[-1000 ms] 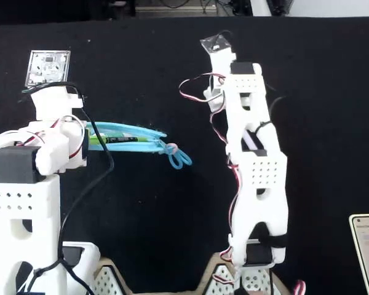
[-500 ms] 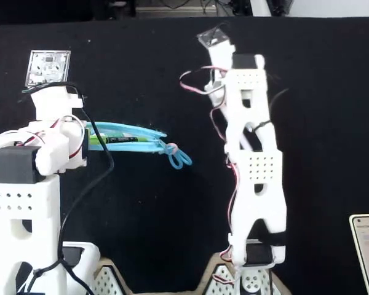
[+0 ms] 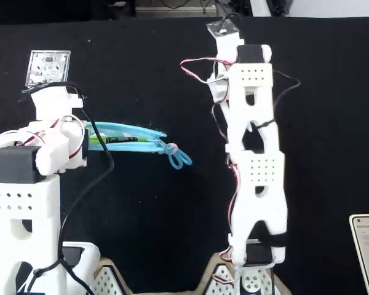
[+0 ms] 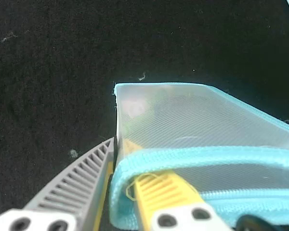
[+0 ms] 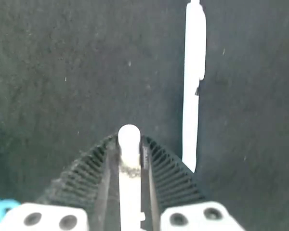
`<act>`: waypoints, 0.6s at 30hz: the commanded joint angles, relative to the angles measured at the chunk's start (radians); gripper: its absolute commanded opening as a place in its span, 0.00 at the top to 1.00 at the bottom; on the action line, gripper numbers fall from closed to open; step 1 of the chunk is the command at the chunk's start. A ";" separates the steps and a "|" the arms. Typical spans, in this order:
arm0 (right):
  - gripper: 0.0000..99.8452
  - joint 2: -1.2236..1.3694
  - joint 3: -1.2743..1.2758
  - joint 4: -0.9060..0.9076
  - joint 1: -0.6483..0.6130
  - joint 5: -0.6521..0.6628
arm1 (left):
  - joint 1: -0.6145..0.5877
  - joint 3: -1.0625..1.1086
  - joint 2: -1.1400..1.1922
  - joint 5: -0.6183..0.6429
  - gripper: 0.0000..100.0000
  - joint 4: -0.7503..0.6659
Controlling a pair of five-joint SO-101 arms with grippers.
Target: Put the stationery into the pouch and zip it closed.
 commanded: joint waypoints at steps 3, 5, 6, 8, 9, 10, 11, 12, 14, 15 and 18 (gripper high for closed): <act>0.99 -0.453 0.288 0.037 -0.084 -0.021 | -0.005 -0.010 0.005 0.003 0.97 0.003; 0.99 -0.613 0.398 0.035 -0.132 -0.025 | -0.005 -0.010 0.005 0.003 0.97 0.003; 0.99 -0.693 0.452 0.035 -0.158 -0.025 | -0.005 -0.010 0.005 0.003 0.97 0.003; 0.99 -0.848 0.559 0.025 -0.196 -0.025 | -0.005 -0.010 0.005 0.003 0.97 0.003; 0.99 -0.923 0.611 0.017 -0.212 -0.025 | -0.005 -0.010 0.005 0.003 0.97 0.003; 0.99 -0.995 0.664 0.002 -0.226 -0.026 | -0.005 -0.010 0.005 0.003 0.97 0.003; 0.99 -1.066 0.716 -0.014 -0.239 -0.026 | -0.005 -0.010 0.005 0.003 0.97 0.003; 0.99 -1.135 0.765 -0.031 -0.250 -0.026 | -0.004 -0.010 0.005 0.003 0.97 0.003; 0.99 -1.271 0.860 -0.071 -0.273 -0.043 | -0.004 -0.010 0.005 0.003 0.97 0.003; 0.99 -1.337 0.906 -0.098 -0.285 -0.051 | -0.004 -0.010 0.005 0.003 0.97 0.003; 0.99 -1.537 1.052 -0.187 -0.342 -0.054 | -0.004 -0.010 0.005 0.003 0.97 0.003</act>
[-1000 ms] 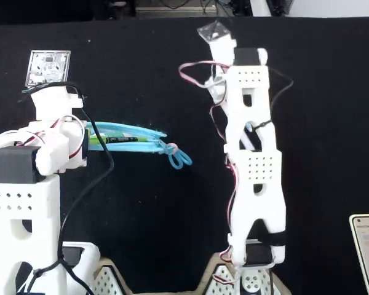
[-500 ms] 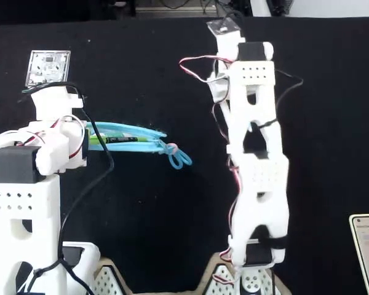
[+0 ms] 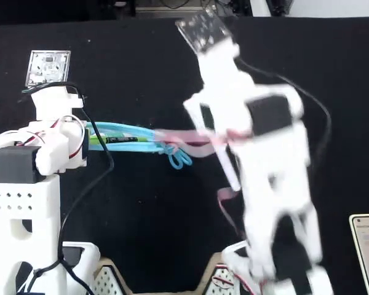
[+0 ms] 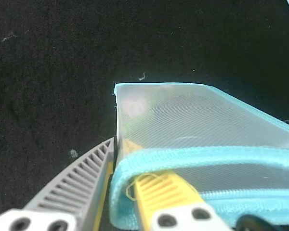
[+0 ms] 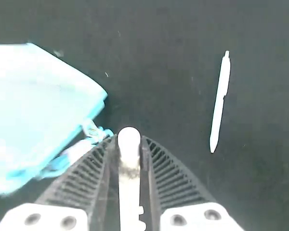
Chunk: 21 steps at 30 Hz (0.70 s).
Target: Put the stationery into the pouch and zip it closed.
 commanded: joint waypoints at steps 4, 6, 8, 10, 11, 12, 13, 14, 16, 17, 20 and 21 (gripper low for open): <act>0.99 -0.519 0.315 -0.229 -0.187 -0.014 | -0.004 -0.010 0.005 0.003 0.97 0.003; 0.99 -0.624 0.387 -0.308 -0.227 -0.014 | -0.004 -0.010 0.005 0.003 0.97 0.003; 0.99 -0.719 0.463 -0.402 -0.261 -0.014 | -0.005 -0.010 0.005 0.003 0.97 0.003; 0.99 -0.806 0.544 -0.512 -0.311 -0.014 | -0.005 -0.010 0.005 0.003 0.97 0.003; 0.99 -0.848 0.579 -0.562 -0.344 -0.014 | -0.005 -0.010 0.005 0.003 0.97 0.003; 0.99 -0.891 0.610 -0.609 -0.373 -0.014 | -0.005 -0.010 0.005 0.003 0.97 0.003; 0.99 -0.935 0.638 -0.654 -0.396 -0.014 | -0.005 -0.010 0.005 0.003 0.97 0.003; 0.99 -0.975 0.661 -0.698 -0.417 -0.014 | -0.005 -0.010 0.005 0.003 0.97 0.003; 0.99 -1.049 0.702 -0.789 -0.463 -0.014 | -0.005 -0.010 0.005 0.003 0.97 0.003; 0.99 -1.076 0.722 -0.829 -0.486 -0.014 | -0.005 -0.005 0.005 0.003 0.97 0.003; 0.99 -1.136 0.814 -0.962 -0.529 -0.014 | -0.002 0.007 0.005 0.003 0.97 0.002; 0.99 -1.145 0.849 -1.010 -0.535 -0.014 | -0.002 0.007 0.005 0.003 0.97 0.002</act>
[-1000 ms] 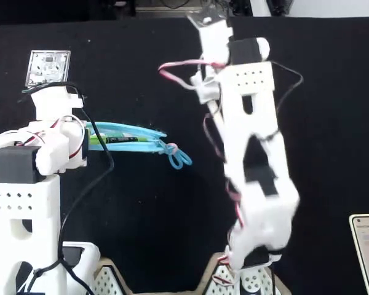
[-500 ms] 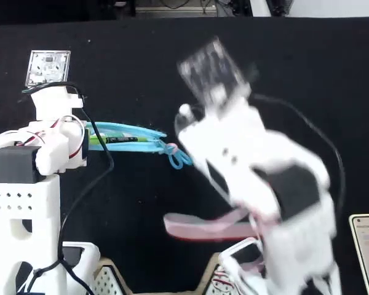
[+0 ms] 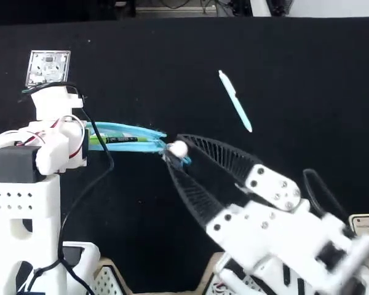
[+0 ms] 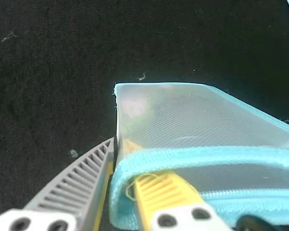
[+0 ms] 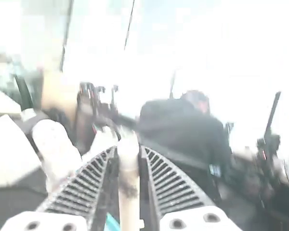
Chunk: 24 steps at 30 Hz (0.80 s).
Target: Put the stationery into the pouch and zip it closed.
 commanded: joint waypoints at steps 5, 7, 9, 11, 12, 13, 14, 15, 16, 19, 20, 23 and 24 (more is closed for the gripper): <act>0.99 -0.044 0.245 -0.400 -0.046 -0.006 | -0.004 0.004 0.005 0.003 0.97 0.002; 0.99 -0.030 0.297 -0.459 -0.046 -0.006 | -0.004 0.004 0.005 0.003 0.97 0.002; 0.99 -0.018 0.351 -0.506 -0.046 0.000 | -0.004 0.004 0.005 0.003 0.97 0.002; 0.99 -0.005 0.403 -0.557 -0.046 0.000 | -0.005 0.004 0.005 0.003 0.97 0.002; 0.99 0.002 0.427 -0.582 -0.046 0.000 | -0.005 0.004 0.005 0.003 0.97 0.002; 0.99 0.007 0.450 -0.601 -0.046 0.002 | -0.005 0.004 0.005 0.003 0.97 0.002; 0.99 0.013 0.473 -0.620 -0.044 0.002 | -0.005 0.004 0.005 0.003 0.97 0.002; 0.99 0.018 0.495 -0.634 -0.043 0.002 | -0.005 0.004 0.005 0.003 0.97 0.002; 0.99 0.022 0.515 -0.646 -0.043 0.002 | -0.005 0.004 0.005 0.003 0.97 0.002; 0.99 0.038 0.564 -0.654 -0.041 0.003 | -0.005 0.004 0.005 0.003 0.97 0.002; 0.99 0.045 0.579 -0.652 -0.041 0.003 | -0.005 0.004 0.005 0.003 0.97 0.002; 0.99 0.079 0.608 -0.644 -0.040 0.008 | -0.005 0.004 0.005 0.003 0.97 0.002; 0.99 0.093 0.608 -0.631 -0.040 0.025 | -0.005 0.004 0.005 0.003 0.97 0.002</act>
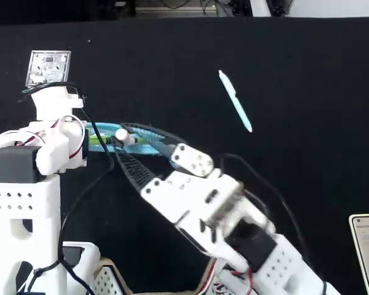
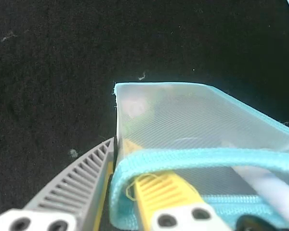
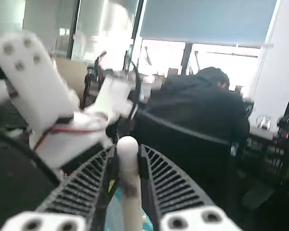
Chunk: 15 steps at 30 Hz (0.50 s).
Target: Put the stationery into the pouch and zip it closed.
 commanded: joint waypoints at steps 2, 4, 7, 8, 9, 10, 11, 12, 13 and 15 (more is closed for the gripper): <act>0.95 0.054 -0.041 0.077 -0.011 0.055 | -0.005 0.002 0.005 0.003 0.97 0.002; 0.88 0.076 -0.124 0.199 -0.012 0.044 | -0.005 0.002 0.005 0.003 0.97 0.002; 0.82 0.108 -0.278 0.407 -0.012 0.012 | -0.005 0.002 0.005 0.003 0.97 0.002; 0.82 0.119 -0.331 0.463 -0.012 0.014 | -0.005 0.002 0.005 0.003 0.97 0.002; 0.83 0.127 -0.381 0.509 -0.012 0.014 | -0.005 0.002 0.005 0.003 0.97 0.002; 0.84 0.131 -0.426 0.543 -0.009 0.012 | -0.005 0.002 0.005 0.003 0.97 0.002; 0.85 0.131 -0.469 0.562 -0.006 0.009 | -0.005 0.002 0.005 0.003 0.97 0.002; 0.87 0.127 -0.507 0.575 -0.005 0.012 | -0.005 0.002 0.005 0.003 0.97 0.002; 0.89 0.116 -0.544 0.583 -0.003 0.014 | -0.005 0.002 0.005 0.003 0.97 0.002; 0.93 0.084 -0.601 0.592 0.043 0.014 | -0.005 0.002 0.005 0.003 0.97 0.002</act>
